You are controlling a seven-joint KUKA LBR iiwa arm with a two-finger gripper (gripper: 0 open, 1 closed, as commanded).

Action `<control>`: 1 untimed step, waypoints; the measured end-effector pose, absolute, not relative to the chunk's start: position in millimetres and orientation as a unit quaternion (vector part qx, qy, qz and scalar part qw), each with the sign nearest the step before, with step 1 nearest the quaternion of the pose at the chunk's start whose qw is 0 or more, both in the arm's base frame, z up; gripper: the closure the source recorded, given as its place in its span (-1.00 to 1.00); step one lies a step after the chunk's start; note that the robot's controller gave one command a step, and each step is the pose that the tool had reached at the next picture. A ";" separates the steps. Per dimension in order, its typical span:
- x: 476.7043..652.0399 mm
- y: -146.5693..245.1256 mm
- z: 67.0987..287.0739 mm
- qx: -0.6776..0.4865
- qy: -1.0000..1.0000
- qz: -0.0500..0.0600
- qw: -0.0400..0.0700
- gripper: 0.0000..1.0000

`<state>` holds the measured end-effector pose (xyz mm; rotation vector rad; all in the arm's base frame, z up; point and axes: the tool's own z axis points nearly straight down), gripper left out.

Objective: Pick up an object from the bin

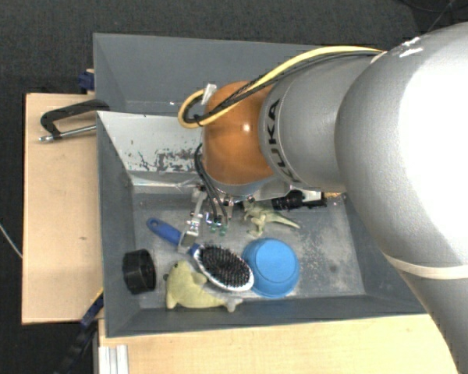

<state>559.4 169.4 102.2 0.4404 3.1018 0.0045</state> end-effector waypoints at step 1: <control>540.1 190.6 111.0 0.171 0.985 0.001 0.000 -1.00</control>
Offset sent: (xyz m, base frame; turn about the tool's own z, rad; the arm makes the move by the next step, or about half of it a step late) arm -0.0194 0.0191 0.0076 0.0642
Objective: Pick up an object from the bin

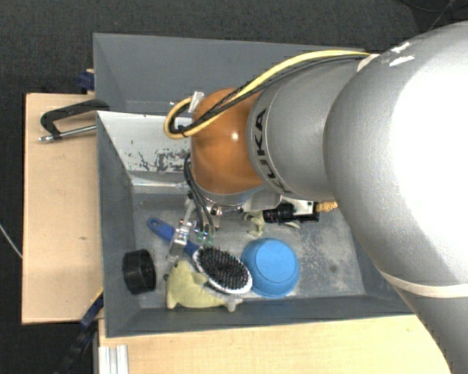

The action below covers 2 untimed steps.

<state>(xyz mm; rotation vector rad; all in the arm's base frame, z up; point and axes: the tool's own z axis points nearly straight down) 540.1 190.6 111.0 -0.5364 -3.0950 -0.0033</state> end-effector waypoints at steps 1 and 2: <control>548.6 179.1 72.8 -0.238 -0.971 -0.001 0.000 -1.00; 549.3 180.0 73.7 -0.237 -0.971 -0.001 -0.001 -1.00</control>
Offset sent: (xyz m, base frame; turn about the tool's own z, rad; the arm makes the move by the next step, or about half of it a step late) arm 0.0075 -0.0133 -0.0410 0.1413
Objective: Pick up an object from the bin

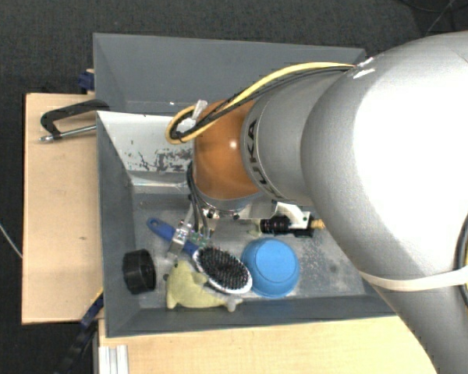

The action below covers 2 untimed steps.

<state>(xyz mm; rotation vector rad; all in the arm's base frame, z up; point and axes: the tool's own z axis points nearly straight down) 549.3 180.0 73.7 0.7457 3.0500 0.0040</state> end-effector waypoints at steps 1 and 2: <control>549.8 182.8 77.1 0.237 0.972 0.003 -0.001 1.00; 551.8 184.2 131.4 0.236 0.972 0.003 0.004 1.00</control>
Offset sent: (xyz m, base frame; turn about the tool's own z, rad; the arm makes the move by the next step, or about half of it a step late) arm 0.0000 0.0000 0.0000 0.0000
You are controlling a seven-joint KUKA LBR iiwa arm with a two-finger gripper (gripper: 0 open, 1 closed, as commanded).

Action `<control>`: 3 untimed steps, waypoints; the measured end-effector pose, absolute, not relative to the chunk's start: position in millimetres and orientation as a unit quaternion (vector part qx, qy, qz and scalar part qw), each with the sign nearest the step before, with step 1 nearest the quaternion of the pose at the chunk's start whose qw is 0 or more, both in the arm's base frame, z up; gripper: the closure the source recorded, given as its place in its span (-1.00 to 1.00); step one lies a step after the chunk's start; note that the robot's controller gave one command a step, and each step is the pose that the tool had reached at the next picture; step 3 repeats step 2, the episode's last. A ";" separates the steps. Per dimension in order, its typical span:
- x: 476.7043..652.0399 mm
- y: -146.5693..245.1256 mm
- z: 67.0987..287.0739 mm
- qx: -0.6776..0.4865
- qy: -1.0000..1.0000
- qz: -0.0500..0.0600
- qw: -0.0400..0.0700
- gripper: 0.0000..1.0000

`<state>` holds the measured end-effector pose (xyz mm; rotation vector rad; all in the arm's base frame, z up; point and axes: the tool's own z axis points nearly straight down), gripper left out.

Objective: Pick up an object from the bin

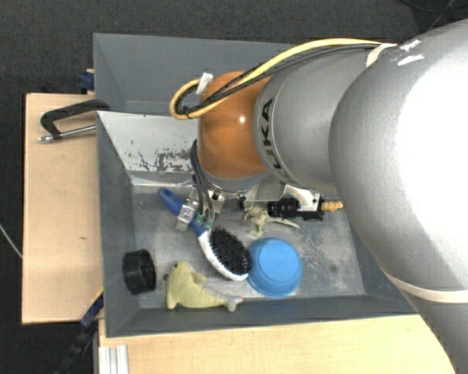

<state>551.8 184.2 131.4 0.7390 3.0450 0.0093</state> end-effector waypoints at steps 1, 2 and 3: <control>552.9 184.8 149.1 0.235 0.972 0.002 0.003 1.00; 554.6 185.8 187.4 0.234 0.972 0.003 0.004 1.00; 554.6 185.8 187.4 0.234 0.972 0.003 0.004 1.00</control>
Offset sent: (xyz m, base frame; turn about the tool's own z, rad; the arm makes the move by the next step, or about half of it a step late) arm 0.0000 -0.0001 0.0163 0.0000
